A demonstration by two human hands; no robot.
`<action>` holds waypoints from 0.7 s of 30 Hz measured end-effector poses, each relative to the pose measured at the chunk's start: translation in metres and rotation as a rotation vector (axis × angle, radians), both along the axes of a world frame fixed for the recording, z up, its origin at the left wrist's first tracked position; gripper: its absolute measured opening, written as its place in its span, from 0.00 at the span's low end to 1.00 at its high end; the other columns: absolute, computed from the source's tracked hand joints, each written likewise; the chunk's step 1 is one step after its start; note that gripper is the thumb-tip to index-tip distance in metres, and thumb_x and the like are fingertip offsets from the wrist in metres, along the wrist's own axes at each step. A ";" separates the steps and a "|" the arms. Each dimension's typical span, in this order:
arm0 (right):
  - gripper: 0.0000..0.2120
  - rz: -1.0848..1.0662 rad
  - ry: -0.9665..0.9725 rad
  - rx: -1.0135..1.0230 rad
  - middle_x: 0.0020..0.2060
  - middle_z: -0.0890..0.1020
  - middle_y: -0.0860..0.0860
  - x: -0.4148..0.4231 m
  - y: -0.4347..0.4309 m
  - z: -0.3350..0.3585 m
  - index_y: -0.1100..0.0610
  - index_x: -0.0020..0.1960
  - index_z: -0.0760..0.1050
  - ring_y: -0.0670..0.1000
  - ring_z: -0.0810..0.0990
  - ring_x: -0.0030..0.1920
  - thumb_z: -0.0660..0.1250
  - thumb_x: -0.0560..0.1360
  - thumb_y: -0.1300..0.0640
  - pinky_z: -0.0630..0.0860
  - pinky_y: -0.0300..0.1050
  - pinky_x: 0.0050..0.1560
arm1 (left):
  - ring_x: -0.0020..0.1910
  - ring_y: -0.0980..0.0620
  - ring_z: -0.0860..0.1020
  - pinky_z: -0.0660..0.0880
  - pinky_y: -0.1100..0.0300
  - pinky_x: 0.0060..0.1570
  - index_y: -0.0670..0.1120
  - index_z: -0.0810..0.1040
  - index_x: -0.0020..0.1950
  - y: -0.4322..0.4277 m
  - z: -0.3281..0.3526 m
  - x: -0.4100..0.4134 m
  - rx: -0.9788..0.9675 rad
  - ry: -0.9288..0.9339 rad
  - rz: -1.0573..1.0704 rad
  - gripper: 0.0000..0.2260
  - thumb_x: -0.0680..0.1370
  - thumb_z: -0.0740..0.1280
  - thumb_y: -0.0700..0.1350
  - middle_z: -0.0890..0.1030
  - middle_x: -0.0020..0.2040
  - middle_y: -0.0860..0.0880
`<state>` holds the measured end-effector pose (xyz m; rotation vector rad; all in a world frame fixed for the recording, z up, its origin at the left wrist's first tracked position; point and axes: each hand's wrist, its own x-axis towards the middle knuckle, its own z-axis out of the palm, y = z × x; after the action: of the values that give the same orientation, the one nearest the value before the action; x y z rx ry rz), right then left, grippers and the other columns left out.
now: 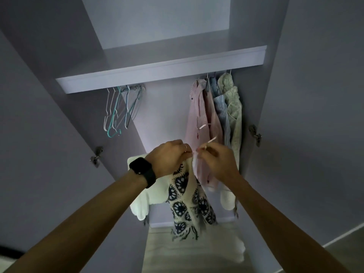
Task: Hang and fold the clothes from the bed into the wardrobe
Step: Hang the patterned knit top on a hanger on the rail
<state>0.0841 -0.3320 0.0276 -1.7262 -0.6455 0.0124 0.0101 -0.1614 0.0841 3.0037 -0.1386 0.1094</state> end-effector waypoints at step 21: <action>0.09 0.024 -0.128 -0.167 0.43 0.82 0.47 0.017 0.077 0.017 0.50 0.45 0.83 0.49 0.80 0.44 0.68 0.77 0.46 0.78 0.49 0.49 | 0.41 0.55 0.75 0.71 0.62 0.43 0.46 0.75 0.53 0.024 0.062 0.003 -0.605 -0.657 0.335 0.04 0.84 0.61 0.42 0.79 0.47 0.49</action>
<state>0.1014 -0.2552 0.0441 -1.8915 -0.7776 -0.0277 0.0126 -0.1375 0.1463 2.2549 0.2859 0.9721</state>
